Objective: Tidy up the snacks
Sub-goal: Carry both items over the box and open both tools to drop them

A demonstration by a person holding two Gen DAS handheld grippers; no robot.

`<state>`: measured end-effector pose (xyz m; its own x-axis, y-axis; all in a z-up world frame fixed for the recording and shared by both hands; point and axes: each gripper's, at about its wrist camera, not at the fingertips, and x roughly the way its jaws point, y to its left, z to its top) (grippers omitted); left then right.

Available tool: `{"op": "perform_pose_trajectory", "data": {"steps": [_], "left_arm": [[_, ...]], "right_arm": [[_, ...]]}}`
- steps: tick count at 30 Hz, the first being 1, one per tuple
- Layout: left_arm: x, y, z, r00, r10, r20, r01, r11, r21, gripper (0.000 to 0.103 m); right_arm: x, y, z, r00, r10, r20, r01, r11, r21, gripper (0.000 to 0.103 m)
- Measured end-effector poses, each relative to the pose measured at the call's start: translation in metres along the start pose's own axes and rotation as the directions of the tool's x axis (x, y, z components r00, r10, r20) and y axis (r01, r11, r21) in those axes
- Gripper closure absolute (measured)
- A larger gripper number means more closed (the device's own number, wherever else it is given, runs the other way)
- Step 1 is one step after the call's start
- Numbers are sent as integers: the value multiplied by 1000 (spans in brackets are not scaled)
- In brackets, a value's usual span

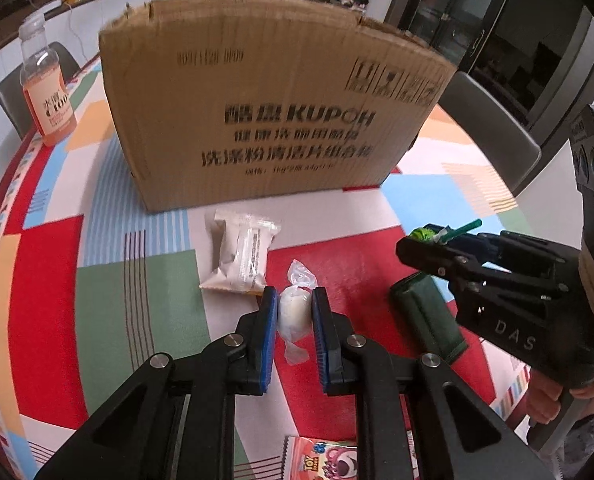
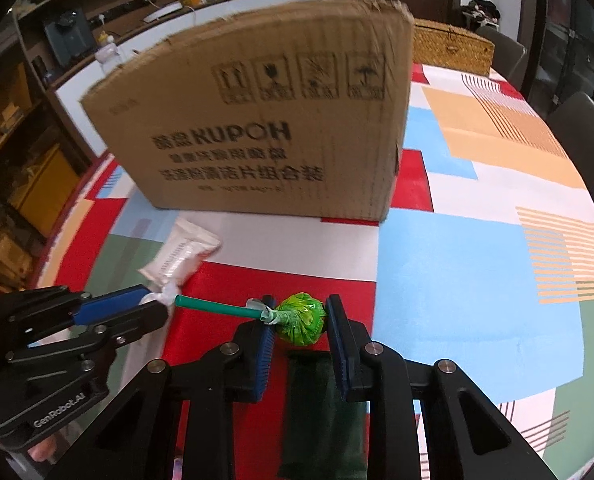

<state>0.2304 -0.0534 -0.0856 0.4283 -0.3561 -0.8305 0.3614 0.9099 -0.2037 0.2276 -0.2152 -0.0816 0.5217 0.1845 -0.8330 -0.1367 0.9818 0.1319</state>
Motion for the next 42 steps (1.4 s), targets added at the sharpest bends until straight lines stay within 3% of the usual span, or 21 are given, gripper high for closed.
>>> {"op": "perform_pose_trajectory", "data": {"steps": [12,21,32,38,42], "left_arm": [[-52,-12,18,989,-4,145,0,1000,31,85],[-89,-20,36,964,-1,265,-16,998,62,85],[-120,-24,67,923,1,385,-40,995,91,85],[-128,-21,83,906,18,422,-62,994,90,85],[-124,-15,97,905,33,423,-73,994,77,85]], "right_arm": [[-43,17,14,992,35,119,-32,999,-29,77],[-73,20,30,975,42,220,-34,999,-41,77],[-103,22,60,936,45,348,-31,998,-47,77],[-109,23,81,922,50,385,-31,998,-55,77],[-104,22,94,923,55,381,-38,998,-52,77]]}}
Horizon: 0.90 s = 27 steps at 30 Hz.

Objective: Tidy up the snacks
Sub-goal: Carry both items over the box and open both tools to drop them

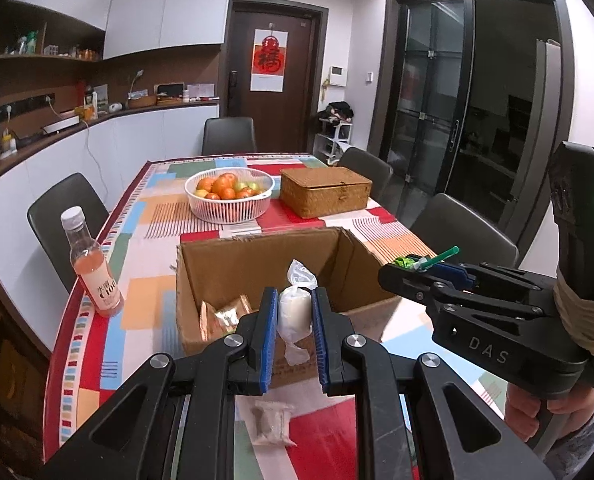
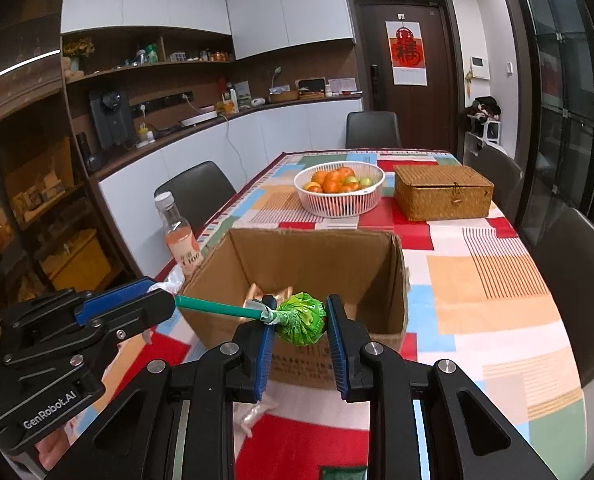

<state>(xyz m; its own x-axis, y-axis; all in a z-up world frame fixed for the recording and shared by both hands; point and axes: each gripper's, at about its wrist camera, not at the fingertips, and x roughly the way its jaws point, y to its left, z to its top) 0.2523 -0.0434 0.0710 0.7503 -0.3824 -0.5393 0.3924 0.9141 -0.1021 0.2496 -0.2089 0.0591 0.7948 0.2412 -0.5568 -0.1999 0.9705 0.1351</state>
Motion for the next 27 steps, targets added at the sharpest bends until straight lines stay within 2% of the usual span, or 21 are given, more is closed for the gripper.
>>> {"op": "perform_pose_trajectory", "data": {"steps": [9,21,23,24,25,27], "left_arm": [[29,21,23,999,23,-28,-24,1000,-16,85],[74,38,31,990,62,-128,-64,998,-14,85],[80,39,32,986,83,-144,-84,996,-5,78],[80,39,31,985,98,-144,-99,995,-4,67],[79,39,30,985,107,-137,-108,994,-3,63],[73,38,27,985,112,-130,-113,994,6,63]], "right_arm": [[28,-2,27,1000,-19,-12,19,1000,-15,77],[77,-11,39,992,-50,-115,48,999,-17,77],[84,-12,39,989,-52,-136,50,999,-13,77],[88,-12,39,988,-52,-148,51,999,-10,76],[90,-13,39,986,-56,-158,55,998,-6,74],[89,-16,37,986,-56,-159,59,998,12,57]]}}
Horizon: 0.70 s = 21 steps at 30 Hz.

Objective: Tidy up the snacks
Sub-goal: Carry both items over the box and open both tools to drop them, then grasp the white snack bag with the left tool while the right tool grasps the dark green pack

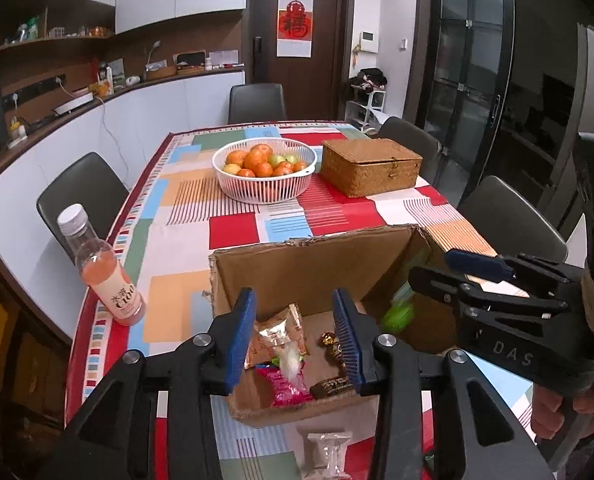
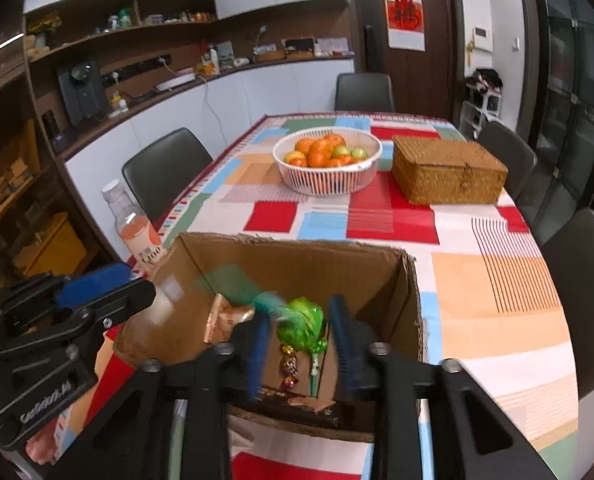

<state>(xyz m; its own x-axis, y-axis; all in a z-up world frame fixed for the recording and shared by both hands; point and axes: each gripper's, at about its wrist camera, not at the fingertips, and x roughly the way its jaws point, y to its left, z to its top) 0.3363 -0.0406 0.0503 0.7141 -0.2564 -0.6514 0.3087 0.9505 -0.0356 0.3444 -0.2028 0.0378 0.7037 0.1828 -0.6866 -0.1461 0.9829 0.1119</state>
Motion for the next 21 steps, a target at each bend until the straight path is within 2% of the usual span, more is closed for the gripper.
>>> {"op": "perform_pose_trajectory", "data": {"steps": [10,13,21], "left_arm": [[-39,-16,-31,999,-2,42,1,999,43,60],[-46,-21,-40,999,-9,35,7,999,54,60],[-52,-29,-72,999,-43,-19,44,997,63,59]], "right_arm": [[-40,10,-34,998,-19,55,22,998,-52,56],[-49,11,-48,998,-20,62,24,998,-59,51],[-55,10,-80,1000,-25,0,25,998,-59,50]]}}
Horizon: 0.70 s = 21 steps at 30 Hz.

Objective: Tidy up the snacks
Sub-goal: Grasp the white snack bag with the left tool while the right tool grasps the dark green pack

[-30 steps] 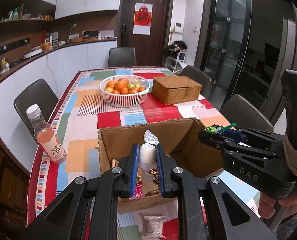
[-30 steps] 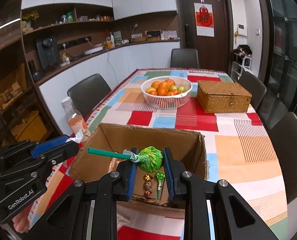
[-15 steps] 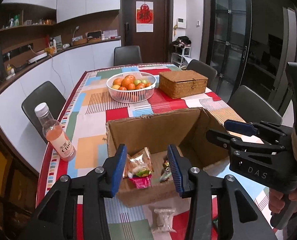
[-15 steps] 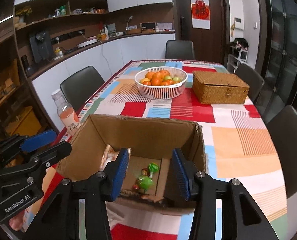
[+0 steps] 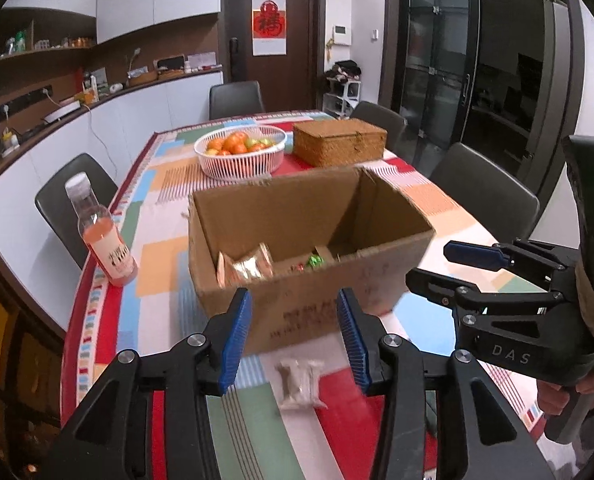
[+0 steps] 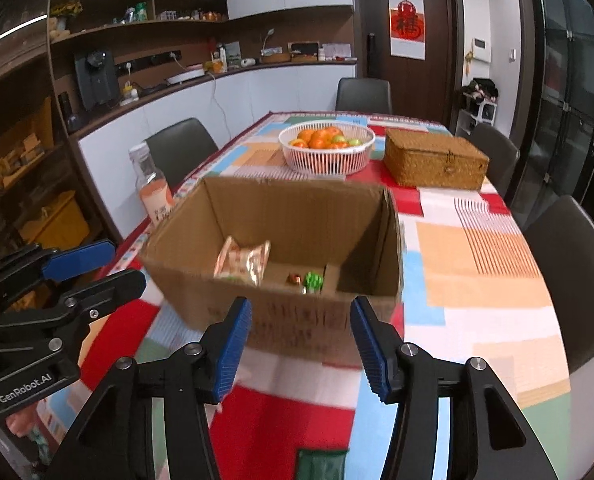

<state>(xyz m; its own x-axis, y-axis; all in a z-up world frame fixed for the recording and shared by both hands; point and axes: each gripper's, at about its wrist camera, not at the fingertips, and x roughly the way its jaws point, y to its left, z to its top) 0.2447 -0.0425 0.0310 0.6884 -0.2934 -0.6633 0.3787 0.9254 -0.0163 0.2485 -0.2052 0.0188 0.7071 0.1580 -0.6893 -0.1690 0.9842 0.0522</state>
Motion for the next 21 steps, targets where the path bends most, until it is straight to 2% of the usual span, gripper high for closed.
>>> {"op": "perform_pose_trajectory", "data": {"steps": [3,9,21], "left_arm": [[0,-2,-14,1000,0,-21,0,1000,-3,55],[7,-8,-40,997,8,-79,-7,1000,14,55],[30,-24,-88,975,6,-221,10,997,72,53]], "right_arm": [[1,0,-16,999,-1,-35,1,1000,3,50],[7,-2,-49,992,-12,-124,15,1000,27,50],[23,-11,-107,952,-37,-304,48,998,30,50]]}}
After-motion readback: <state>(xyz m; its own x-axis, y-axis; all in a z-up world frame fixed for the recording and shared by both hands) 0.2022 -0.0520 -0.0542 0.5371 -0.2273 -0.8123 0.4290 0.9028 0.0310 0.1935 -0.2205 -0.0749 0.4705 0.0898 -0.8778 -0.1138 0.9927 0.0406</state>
